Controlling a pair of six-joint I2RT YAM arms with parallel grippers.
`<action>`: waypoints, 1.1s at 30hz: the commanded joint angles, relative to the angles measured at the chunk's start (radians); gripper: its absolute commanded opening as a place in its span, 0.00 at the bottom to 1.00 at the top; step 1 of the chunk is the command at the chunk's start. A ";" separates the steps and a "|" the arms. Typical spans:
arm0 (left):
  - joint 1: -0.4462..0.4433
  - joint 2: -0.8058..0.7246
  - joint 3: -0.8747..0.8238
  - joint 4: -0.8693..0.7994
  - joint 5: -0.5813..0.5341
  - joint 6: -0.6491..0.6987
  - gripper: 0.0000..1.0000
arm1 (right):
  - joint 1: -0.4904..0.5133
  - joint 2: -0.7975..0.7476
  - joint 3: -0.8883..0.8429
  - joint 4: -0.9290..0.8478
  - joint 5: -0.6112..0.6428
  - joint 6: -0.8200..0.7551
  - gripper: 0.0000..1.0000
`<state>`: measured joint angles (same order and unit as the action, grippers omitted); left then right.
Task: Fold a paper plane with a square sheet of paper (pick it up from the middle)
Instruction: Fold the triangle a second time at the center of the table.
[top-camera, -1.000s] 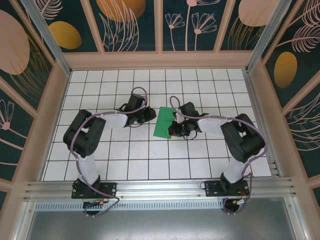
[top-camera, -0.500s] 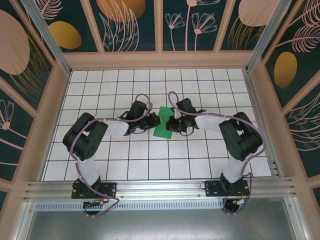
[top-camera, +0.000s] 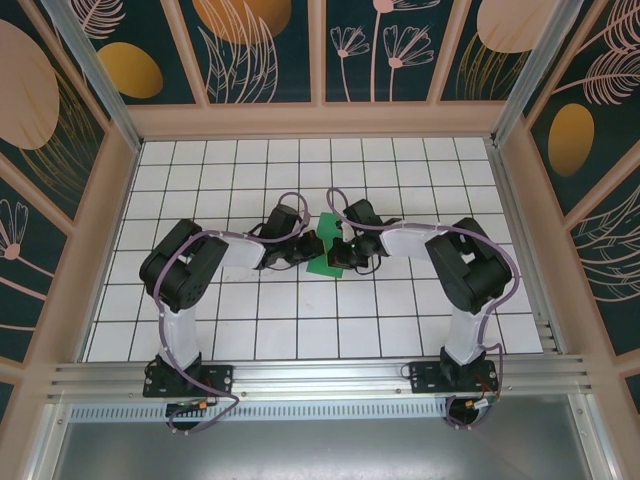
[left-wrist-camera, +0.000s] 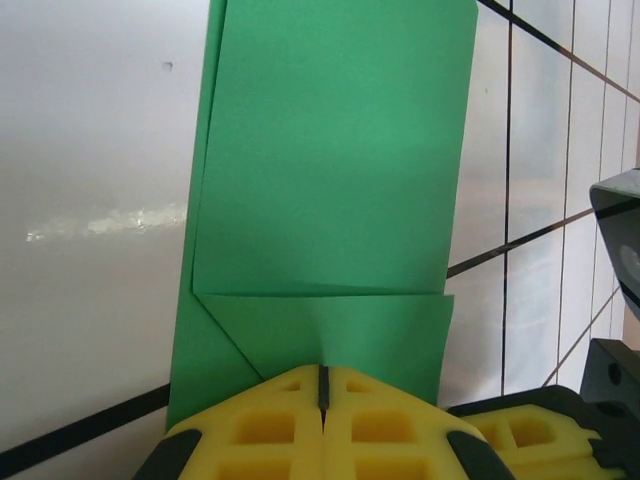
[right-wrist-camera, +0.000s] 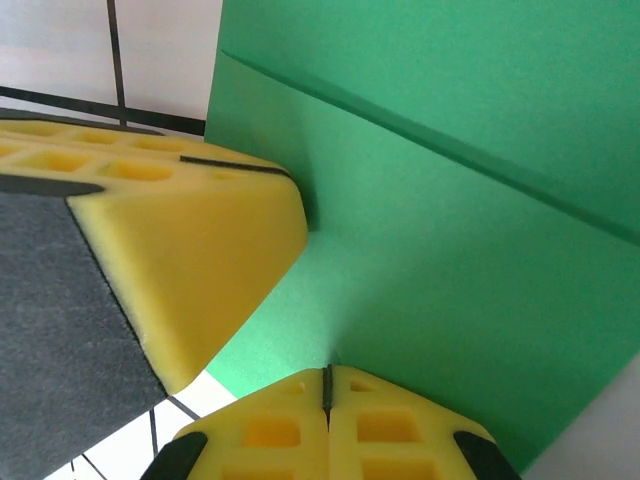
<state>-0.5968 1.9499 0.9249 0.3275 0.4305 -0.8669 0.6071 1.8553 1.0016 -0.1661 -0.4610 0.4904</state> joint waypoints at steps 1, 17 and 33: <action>-0.007 0.029 0.028 -0.049 -0.043 0.023 0.04 | 0.003 0.021 0.008 -0.036 0.018 -0.027 0.00; -0.009 0.061 0.043 -0.288 -0.229 0.012 0.00 | -0.020 -0.072 -0.227 0.106 -0.088 -0.016 0.00; -0.009 0.022 0.042 -0.263 -0.216 0.010 0.00 | -0.055 -0.380 -0.258 0.169 0.112 0.036 0.04</action>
<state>-0.6231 1.9511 0.9951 0.1860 0.3130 -0.8658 0.5583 1.5684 0.7242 -0.0334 -0.4454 0.4950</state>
